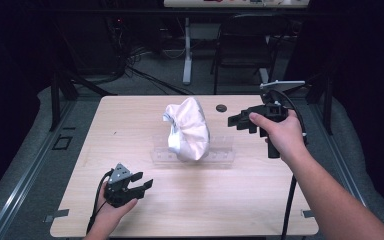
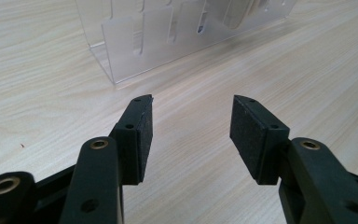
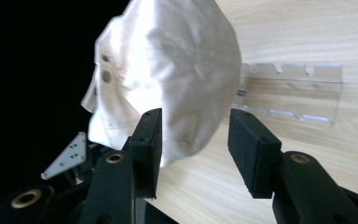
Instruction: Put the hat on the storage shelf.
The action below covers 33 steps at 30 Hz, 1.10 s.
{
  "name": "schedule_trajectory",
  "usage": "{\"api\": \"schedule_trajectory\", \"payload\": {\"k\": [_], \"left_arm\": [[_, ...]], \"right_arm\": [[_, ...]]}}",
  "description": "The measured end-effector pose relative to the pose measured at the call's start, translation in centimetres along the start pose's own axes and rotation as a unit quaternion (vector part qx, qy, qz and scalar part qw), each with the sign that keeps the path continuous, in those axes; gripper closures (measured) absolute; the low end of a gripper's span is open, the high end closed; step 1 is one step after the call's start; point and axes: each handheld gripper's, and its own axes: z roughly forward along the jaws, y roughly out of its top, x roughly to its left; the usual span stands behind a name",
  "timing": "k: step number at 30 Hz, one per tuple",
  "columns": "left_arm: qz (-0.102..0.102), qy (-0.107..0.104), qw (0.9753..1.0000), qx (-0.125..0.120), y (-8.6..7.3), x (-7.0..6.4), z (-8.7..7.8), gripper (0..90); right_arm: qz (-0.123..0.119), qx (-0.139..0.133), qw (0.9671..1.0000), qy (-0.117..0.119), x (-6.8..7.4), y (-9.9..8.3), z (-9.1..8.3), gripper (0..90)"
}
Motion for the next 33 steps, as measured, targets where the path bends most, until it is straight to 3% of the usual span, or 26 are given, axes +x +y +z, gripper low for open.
{"api": "schedule_trajectory", "payload": {"k": [10, 24, 27, 33], "left_arm": [[-0.008, 0.004, 1.0000, -0.001, -0.4, 0.6, 0.2, 49.1], [-0.009, 0.006, 0.9999, -0.002, -0.6, 0.9, 0.3, 48.6], [-0.014, 0.007, 0.9999, -0.002, -0.6, 0.9, 0.4, 48.6], [-0.011, 0.010, 0.9999, 0.003, -0.7, 1.2, 0.5, 48.5]], "right_arm": [[0.004, 0.001, 1.0000, 0.001, -1.7, -1.8, 0.5, 55.0], [-0.019, -0.014, 0.9996, -0.018, -5.0, -5.8, 1.8, 54.2], [-0.010, -0.015, 0.9998, -0.001, -5.8, -6.5, 2.3, 54.2], [-0.024, -0.028, 0.9993, -0.004, -6.6, -7.3, 3.2, 54.3]]}}
